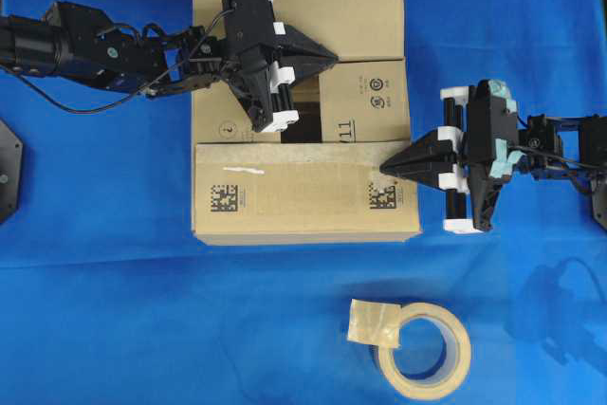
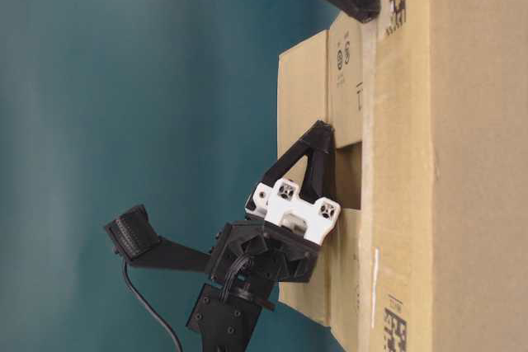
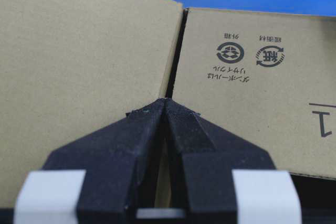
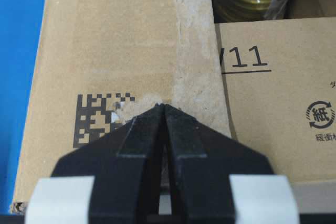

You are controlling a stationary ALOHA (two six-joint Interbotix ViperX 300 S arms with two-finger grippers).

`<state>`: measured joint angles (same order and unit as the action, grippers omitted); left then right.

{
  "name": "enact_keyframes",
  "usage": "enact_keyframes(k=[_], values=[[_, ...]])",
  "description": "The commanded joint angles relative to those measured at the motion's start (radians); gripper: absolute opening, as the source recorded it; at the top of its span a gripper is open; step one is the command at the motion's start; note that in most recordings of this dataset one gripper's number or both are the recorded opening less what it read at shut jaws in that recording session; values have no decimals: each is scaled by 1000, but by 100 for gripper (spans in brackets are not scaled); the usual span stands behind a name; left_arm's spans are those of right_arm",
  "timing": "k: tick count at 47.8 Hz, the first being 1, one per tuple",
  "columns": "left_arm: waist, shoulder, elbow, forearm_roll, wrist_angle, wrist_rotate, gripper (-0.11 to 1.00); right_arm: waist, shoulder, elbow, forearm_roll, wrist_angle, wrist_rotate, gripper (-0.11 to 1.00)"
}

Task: Close the cardboard box.

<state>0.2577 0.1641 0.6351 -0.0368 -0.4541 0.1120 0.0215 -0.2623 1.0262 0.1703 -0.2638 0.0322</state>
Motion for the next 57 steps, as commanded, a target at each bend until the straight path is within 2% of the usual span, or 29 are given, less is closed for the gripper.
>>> enact_keyframes(k=[1,13,20,29,38,57], values=[[2,-20,-6,0,-3,-2,2,-3,-2,-15,3,-5,-3,2],[0,-75,-18,0,58,-12,2,-3,-2,-15,3,-11,-3,2],[-3,-150,-46,0,164,-21,2,-3,-2,-15,3,-17,-3,2],[8,-235,-121,0,327,11,2,-3,-2,-15,3,-23,-3,2],[60,-247,-221,0,456,104,2,-5,-2,-15,3,-29,-5,2],[206,-156,-430,3,785,118,2,-5,3,-18,2,-40,-9,2]])
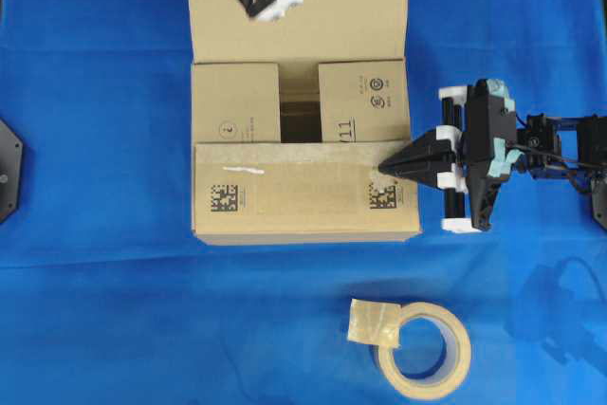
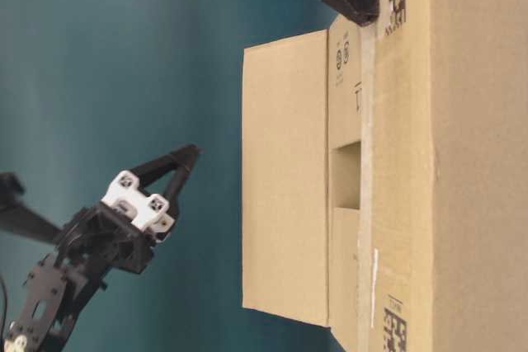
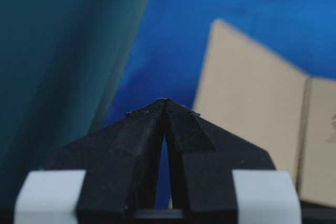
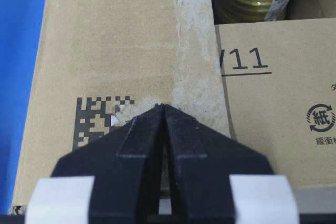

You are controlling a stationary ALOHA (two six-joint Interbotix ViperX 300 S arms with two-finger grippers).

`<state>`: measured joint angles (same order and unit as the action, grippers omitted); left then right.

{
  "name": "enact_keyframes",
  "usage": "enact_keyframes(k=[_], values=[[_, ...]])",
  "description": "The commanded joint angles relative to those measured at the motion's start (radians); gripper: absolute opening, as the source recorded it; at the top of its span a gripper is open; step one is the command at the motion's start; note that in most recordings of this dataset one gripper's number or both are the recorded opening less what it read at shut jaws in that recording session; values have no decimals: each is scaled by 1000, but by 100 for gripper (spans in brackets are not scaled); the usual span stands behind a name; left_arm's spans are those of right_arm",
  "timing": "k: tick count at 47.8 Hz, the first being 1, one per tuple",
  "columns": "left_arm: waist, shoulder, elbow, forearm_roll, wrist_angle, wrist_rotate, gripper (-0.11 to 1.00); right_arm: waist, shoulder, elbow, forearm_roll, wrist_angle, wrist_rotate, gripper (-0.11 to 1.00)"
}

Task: Close the cardboard box.

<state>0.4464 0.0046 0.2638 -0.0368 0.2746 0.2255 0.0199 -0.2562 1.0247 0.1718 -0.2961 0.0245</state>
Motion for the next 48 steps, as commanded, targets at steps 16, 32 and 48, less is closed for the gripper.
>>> enact_keyframes(k=[16,32,48], values=[[58,81,-147,5,288,-2,2,-2,-3,-17,-2,-11,-5,2],[44,92,-166,3,416,-11,2,-2,-3,-17,-2,-14,-6,2],[15,54,-173,3,453,-8,2,-2,-3,-17,-3,-29,-8,2]])
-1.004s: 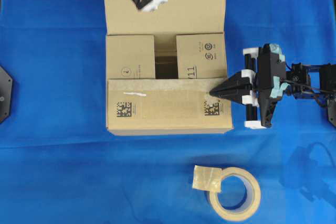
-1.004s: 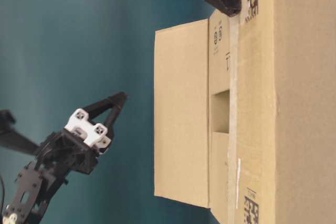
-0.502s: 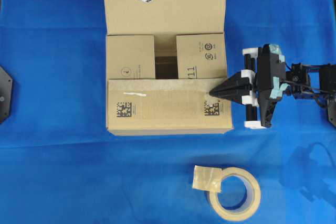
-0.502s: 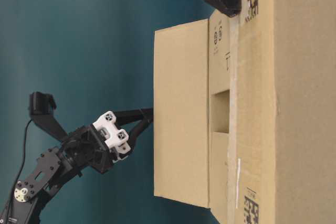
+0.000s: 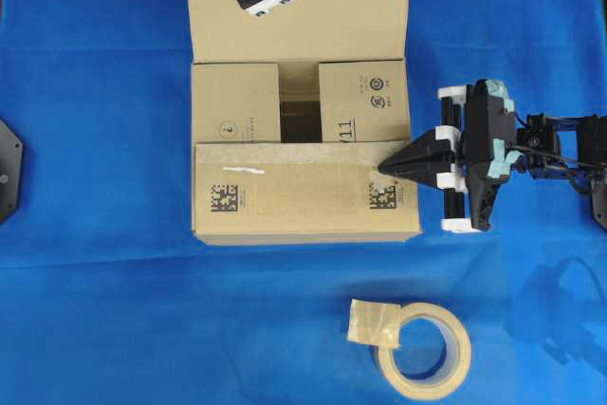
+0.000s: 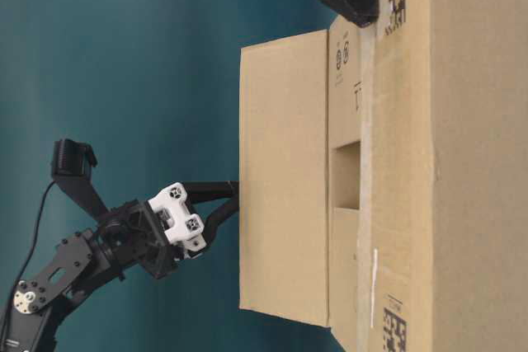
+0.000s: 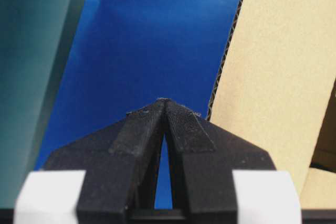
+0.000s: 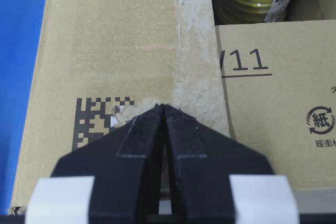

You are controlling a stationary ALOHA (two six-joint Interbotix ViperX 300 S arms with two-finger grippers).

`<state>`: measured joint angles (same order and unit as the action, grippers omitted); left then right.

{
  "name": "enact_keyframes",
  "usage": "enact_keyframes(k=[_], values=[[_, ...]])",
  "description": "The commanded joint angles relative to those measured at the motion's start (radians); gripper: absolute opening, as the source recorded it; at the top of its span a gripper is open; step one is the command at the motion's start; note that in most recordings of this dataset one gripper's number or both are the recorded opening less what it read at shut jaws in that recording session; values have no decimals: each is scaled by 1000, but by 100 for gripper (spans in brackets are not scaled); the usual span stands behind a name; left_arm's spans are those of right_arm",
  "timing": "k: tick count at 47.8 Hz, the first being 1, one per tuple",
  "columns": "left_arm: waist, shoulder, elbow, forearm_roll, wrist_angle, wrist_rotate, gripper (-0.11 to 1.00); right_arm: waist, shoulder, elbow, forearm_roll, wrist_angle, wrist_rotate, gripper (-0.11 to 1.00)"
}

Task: Close the cardboard box.

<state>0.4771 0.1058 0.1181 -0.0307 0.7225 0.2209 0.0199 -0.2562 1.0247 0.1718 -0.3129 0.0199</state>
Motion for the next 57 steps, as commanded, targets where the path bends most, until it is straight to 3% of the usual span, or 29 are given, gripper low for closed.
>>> enact_keyframes(k=[1,24,57], values=[[-17,-51,-28,-3,6,-5,2,-2,-3,-17,-3,-14,-3,2],[-109,-147,92,-8,31,-66,2,-5,-3,-17,-3,-28,-5,2],[-288,-319,420,-8,-238,-293,2,-14,-3,-17,-3,-37,-6,2]])
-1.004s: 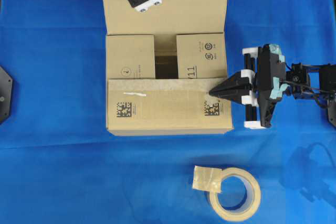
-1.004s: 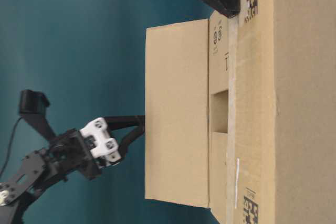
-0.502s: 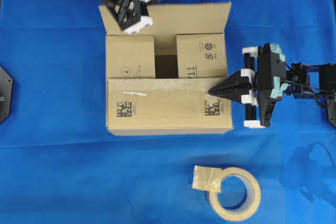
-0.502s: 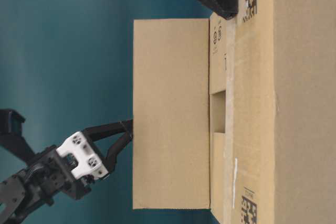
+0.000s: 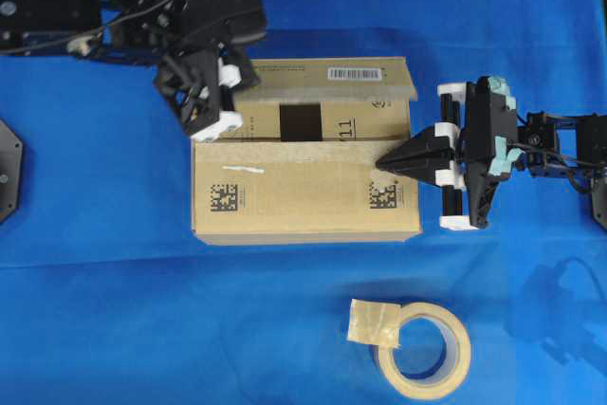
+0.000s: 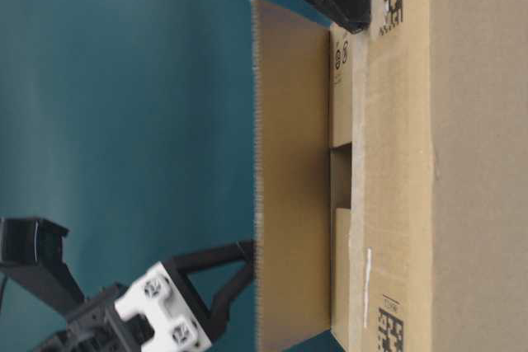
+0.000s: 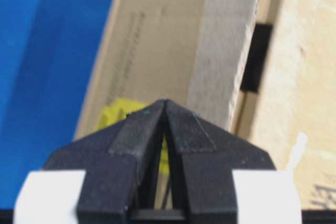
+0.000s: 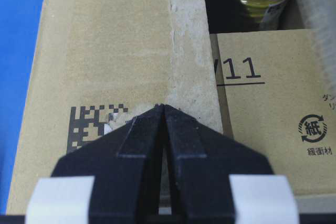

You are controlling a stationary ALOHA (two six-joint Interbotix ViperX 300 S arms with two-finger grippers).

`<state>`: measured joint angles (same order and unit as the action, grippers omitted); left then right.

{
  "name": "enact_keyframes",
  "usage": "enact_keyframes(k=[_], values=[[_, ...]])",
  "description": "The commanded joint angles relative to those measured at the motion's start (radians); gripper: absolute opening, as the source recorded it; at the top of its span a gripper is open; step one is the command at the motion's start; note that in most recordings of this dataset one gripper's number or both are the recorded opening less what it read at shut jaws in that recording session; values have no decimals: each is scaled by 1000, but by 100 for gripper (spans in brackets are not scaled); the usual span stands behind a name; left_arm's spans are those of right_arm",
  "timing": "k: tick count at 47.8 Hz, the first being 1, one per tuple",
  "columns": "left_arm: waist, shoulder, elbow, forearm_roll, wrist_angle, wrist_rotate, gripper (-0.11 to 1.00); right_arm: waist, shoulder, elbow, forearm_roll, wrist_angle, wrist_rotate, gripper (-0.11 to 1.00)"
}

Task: Close the cardboard box.
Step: 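Fold the back flap forward over the box with the left gripper, then press both grippers down along the seam of the closed top flaps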

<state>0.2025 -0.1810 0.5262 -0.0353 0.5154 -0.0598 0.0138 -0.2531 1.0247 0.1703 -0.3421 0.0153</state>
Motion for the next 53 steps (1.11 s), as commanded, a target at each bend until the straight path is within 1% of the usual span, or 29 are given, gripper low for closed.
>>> enact_keyframes(k=[1,11,17,29,39,53], values=[[-17,-34,21,-3,-41,-20,2,-8,-8,-17,-2,-8,-2,2],[-41,-35,117,-2,-150,-58,2,-9,-8,-17,-2,-15,-3,2],[-49,-34,170,-3,-238,-75,2,-11,-9,-17,-3,-18,-5,2],[-49,-31,241,-3,-348,-94,2,-28,-11,-17,-3,-38,-5,2],[-51,-40,261,-3,-383,-94,2,-57,-9,-23,-3,-61,-5,2],[-51,-40,264,-3,-393,-89,2,-92,0,-17,-3,-58,-6,2]])
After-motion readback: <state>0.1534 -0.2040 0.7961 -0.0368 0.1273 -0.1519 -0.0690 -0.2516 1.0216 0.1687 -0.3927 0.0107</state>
